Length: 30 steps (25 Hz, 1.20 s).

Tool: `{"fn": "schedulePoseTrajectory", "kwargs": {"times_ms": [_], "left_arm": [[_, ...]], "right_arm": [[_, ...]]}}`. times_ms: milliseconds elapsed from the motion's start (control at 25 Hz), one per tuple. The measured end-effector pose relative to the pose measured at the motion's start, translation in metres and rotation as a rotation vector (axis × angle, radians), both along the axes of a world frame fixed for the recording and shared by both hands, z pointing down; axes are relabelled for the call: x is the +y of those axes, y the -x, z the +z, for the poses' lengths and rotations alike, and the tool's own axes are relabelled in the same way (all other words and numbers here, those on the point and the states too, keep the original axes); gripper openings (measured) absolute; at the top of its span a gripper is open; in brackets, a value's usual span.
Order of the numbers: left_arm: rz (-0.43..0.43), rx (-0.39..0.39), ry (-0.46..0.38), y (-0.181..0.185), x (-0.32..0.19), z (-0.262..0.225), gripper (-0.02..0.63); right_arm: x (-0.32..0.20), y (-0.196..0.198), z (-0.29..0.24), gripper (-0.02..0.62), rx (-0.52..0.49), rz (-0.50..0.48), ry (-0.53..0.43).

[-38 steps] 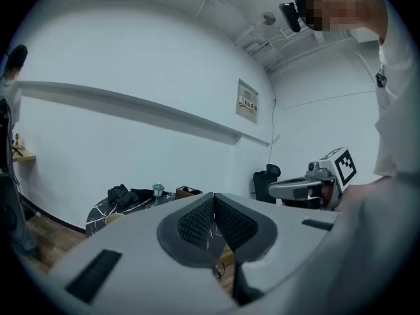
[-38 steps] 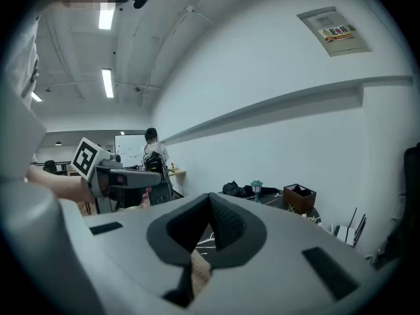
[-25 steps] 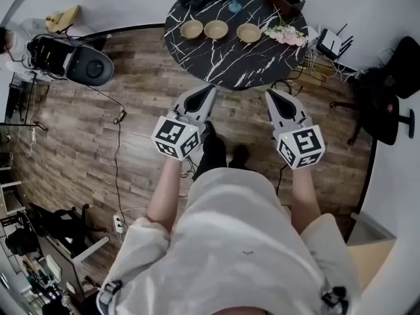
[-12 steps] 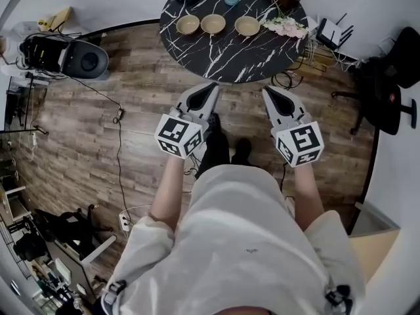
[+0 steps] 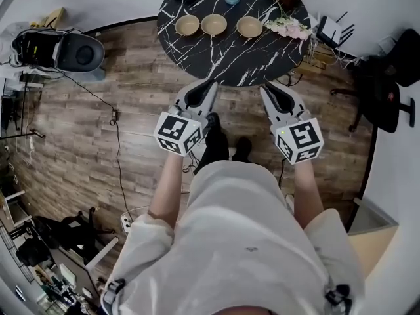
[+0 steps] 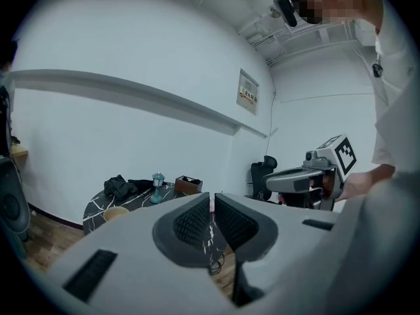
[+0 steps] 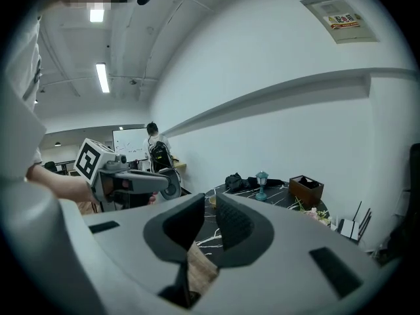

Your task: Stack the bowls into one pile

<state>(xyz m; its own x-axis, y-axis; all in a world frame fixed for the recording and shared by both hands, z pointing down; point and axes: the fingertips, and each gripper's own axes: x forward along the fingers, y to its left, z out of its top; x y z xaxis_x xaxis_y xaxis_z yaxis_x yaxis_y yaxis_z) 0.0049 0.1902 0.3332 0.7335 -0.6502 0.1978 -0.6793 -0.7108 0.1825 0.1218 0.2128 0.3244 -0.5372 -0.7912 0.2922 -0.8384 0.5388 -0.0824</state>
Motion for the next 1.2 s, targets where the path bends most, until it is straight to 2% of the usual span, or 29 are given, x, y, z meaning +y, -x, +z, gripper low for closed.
{"fn": "schedulePoseTrajectory", "kwargs": {"times_ms": [120,360,840,1200], "left_arm": [[0.017,0.0,-0.013,0.004,-0.019,-0.004,0.051],[0.088,-0.002,-0.024,0.009,-0.055,-0.005,0.091],[0.219,0.002,-0.034,0.024,-0.125,-0.003,0.107],[0.267,-0.001,-0.026,0.038,-0.151,0.005,0.107]], "right_arm": [[-0.016,0.005,-0.002,0.075,0.003,0.016,-0.002],[-0.051,0.015,-0.006,0.138,0.016,0.058,-0.005],[-0.112,0.038,0.0,0.144,0.041,0.162,0.006],[-0.136,0.053,0.018,0.146,0.058,0.213,0.034]]}}
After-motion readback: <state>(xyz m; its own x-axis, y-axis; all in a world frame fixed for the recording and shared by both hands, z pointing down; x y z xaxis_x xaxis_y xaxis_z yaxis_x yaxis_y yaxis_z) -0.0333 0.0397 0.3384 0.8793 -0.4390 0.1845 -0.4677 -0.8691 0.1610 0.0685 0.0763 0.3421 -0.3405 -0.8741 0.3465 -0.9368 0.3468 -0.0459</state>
